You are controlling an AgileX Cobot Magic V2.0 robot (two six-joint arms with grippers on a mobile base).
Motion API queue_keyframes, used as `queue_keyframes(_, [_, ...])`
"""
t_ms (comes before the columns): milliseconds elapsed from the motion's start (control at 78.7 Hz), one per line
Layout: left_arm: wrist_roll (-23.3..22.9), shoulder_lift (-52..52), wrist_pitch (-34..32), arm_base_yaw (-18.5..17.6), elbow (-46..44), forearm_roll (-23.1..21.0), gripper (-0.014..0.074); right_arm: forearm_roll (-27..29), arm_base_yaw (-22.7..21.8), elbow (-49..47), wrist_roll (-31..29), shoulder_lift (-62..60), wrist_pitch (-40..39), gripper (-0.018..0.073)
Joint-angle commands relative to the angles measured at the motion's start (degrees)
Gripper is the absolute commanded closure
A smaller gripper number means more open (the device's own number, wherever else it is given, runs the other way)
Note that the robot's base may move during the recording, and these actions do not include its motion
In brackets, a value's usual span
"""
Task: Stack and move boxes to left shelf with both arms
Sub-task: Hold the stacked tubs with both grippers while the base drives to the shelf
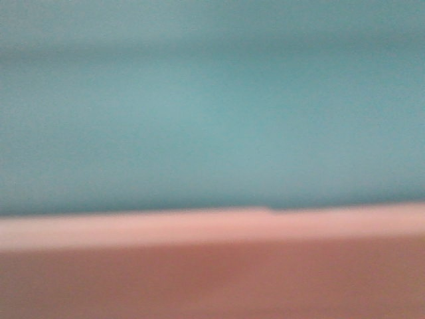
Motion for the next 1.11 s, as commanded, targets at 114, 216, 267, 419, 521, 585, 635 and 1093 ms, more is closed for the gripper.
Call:
queue_keyframes(114, [-0.60, -1.88, 2.14, -1.00, -2.63, -8.68, 0.0603, 3.83, 0.71, -2.35, -0.27, -1.78, 1.21, 0.0505])
queue_keyframes(216, [-0.60, -1.88, 2.14, -1.00, -2.63, -8.68, 0.0603, 3.83, 0.71, -2.35, -0.27, -1.78, 1.21, 0.0505])
queue_keyframes(267, [-0.60, -1.88, 2.14, -1.00, -2.63, -8.68, 0.0603, 3.83, 0.71, -2.35, -0.27, -1.78, 1.21, 0.0505])
queue_keyframes(419, [-0.60, -1.88, 2.14, -1.00, -2.63, -8.68, 0.0603, 3.83, 0.71, -2.35, -0.27, -1.78, 1.21, 0.0505])
queue_keyframes(521, [-0.60, -1.88, 2.14, -1.00, -2.63, -8.68, 0.0603, 3.83, 0.71, -2.35, -0.27, -1.78, 1.21, 0.0505])
queue_keyframes(585, [-0.60, -1.88, 2.14, -1.00, -2.63, -8.68, 0.0603, 3.83, 0.71, -2.35, -0.27, -1.78, 1.21, 0.0505])
queue_keyframes(635, [-0.60, -1.88, 2.14, -1.00, -2.63, -8.68, 0.0603, 3.83, 0.71, -2.35, -0.27, -1.78, 1.21, 0.0505])
queue_keyframes(1093, [-0.60, -1.88, -2.26, -1.00, -2.63, -8.11, 0.0603, 3.83, 0.71, -2.35, -0.27, -1.78, 1.04, 0.0505])
